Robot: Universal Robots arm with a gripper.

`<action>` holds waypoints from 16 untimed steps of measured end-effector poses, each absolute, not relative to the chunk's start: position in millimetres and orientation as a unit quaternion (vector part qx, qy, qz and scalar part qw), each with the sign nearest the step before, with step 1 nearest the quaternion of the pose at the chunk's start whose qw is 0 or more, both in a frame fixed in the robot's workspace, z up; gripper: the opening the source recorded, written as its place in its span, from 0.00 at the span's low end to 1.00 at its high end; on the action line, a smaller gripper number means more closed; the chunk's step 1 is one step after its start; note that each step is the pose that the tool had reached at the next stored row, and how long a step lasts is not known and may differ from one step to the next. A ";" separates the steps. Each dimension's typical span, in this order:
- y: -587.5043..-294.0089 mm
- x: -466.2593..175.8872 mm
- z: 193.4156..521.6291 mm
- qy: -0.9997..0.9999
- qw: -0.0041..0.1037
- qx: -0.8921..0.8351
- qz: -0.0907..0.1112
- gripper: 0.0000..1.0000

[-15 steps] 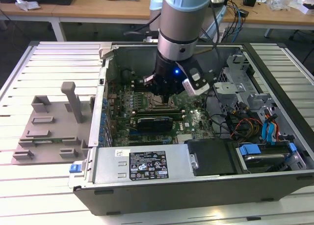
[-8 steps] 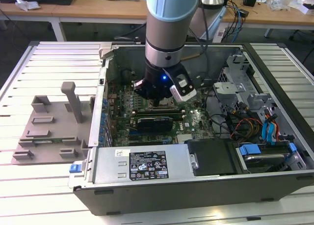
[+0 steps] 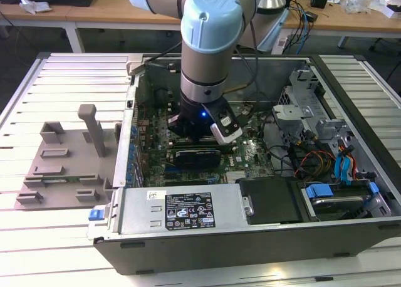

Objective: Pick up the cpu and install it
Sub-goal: 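Install the second cpu locking lever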

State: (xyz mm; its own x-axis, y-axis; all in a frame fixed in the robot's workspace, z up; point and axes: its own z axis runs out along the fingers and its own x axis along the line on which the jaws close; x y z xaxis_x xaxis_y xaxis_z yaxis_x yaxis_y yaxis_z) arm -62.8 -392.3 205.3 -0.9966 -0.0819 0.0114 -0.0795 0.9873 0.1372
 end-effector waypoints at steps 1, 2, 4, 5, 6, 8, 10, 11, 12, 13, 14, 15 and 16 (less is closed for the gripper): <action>-392.3 -62.8 204.7 -0.997 0.008 0.040 -0.068 0.11; -392.2 -63.0 203.0 -0.997 0.008 0.040 -0.068 0.11; -391.4 -64.0 200.8 -0.997 0.009 0.040 -0.068 0.11; -389.5 -65.3 200.0 -0.997 0.009 0.041 -0.068 0.11; -386.9 -66.4 199.4 -0.997 0.009 0.041 -0.069 0.11; -382.5 -68.6 199.0 -0.997 0.009 0.040 -0.069 0.11; -381.2 -69.6 199.2 -0.997 0.007 0.041 -0.069 0.11; -381.1 -69.7 200.0 -0.997 0.007 0.041 -0.069 0.11; -380.9 -69.7 201.1 -0.997 0.006 0.041 -0.070 0.11; -381.2 -69.8 204.8 -0.997 0.006 0.041 -0.069 0.11; -381.8 -69.9 207.8 -0.997 0.006 0.041 -0.069 0.11; -382.0 -70.1 207.8 -0.997 0.006 0.041 -0.069 0.11; -382.2 -70.6 207.9 -0.997 0.006 0.041 -0.069 0.11</action>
